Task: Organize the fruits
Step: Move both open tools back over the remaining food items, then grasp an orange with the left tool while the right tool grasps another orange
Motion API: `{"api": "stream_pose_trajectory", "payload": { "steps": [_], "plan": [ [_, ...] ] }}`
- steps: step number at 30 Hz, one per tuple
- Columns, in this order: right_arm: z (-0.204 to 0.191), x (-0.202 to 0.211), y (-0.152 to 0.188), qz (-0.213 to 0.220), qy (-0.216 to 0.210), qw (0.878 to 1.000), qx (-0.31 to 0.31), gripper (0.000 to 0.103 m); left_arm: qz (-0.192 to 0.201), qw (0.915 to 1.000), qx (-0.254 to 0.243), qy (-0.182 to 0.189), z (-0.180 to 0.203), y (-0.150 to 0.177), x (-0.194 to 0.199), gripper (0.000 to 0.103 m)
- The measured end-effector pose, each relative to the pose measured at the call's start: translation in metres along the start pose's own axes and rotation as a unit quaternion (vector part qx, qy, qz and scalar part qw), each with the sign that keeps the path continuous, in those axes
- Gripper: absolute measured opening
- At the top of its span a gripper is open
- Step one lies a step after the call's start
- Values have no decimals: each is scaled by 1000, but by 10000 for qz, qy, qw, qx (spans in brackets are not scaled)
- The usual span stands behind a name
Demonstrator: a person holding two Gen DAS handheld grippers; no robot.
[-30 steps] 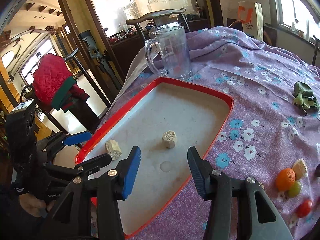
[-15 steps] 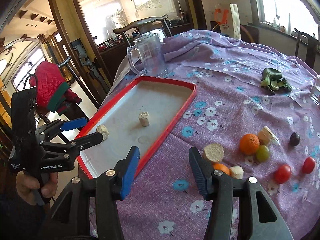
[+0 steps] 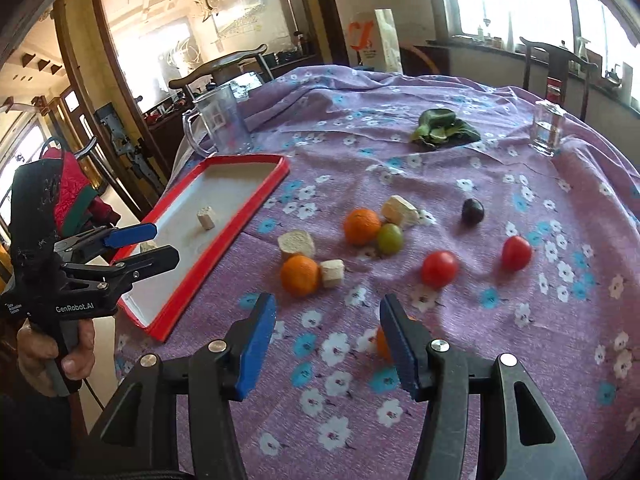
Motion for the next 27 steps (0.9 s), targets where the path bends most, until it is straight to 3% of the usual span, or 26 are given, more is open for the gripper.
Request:
{"api": "stream_pose_trajectory", "payload": {
  "steps": [6, 18, 20, 22, 24, 27],
  "plan": [
    [28, -2, 16, -106, 141, 9996, -222, 56, -201, 9993, -204, 246, 31, -2, -24, 81],
    [44, -37, 26, -365, 17, 9988, -320, 55, -620, 9974, -193, 295, 55, -5, -87, 79],
    [44, -42, 26, -415, -2, 9987, -286, 54, -681, 9971, -143, 314, 55, -5, -99, 74],
    [44, -47, 27, -466, -2, 9986, -241, 50, -778, 9961, -95, 393, 55, -4, -110, 54],
    [44, -50, 28, -486, -16, 9986, -223, 39, -860, 9952, -95, 461, 55, -3, -119, 45],
    [47, -49, 29, -489, -79, 9984, -282, 34, -787, 9956, -176, 468, 58, -5, -124, 38]
  ]
}}
Point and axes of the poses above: each gripper's, at about its wrist camera, not at the fingertips, and x roughly against the way its jaws point, z to its right, y to its underside, the point moved 4 cm from there along -x, roughly the way its jaws point, and after that the axes turned 8 degrees about z, right-handed, at the moved point
